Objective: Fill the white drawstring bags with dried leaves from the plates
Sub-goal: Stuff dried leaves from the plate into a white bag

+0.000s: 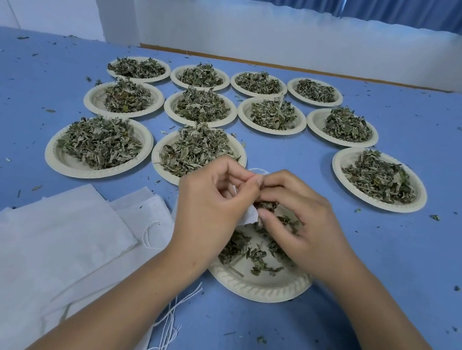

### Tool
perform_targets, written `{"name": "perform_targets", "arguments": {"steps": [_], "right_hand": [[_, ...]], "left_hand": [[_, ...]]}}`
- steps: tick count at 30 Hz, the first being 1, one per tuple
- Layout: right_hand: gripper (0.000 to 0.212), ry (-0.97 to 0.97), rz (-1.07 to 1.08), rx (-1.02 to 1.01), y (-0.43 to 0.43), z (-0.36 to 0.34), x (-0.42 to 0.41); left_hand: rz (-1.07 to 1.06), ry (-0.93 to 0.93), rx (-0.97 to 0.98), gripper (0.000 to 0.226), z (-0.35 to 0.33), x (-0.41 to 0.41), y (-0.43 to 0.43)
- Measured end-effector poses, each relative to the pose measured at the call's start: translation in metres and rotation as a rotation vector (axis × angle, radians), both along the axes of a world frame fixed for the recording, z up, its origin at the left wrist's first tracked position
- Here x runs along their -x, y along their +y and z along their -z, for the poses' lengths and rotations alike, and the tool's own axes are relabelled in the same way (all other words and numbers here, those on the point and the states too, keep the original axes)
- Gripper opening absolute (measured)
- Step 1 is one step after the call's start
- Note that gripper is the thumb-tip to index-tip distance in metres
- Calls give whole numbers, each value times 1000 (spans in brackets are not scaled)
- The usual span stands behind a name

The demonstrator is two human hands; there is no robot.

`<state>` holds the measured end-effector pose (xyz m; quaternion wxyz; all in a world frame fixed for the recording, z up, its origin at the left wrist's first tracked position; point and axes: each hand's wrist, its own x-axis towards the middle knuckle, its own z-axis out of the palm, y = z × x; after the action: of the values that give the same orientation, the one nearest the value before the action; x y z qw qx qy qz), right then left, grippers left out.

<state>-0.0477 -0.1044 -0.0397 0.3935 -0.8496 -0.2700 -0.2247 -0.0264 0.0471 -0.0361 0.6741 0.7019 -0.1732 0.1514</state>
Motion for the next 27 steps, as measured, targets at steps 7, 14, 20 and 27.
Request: {"name": "perform_targets", "arguments": {"steps": [7, 14, 20, 27], "right_hand": [[25, -24, 107, -151, 3, -2, 1], [14, -127, 108, 26, 10, 1, 2], [31, -140, 129, 74, -1, -9, 9], [33, 91, 75, 57, 1, -10, 7]], "left_hand": [[-7, 4, 5, 13, 0, -1, -1], [60, -32, -12, 11, 2, 2, -1], [-15, -27, 68, 17, -5, -2, 3], [-43, -30, 82, 17, -6, -1, 3]]}}
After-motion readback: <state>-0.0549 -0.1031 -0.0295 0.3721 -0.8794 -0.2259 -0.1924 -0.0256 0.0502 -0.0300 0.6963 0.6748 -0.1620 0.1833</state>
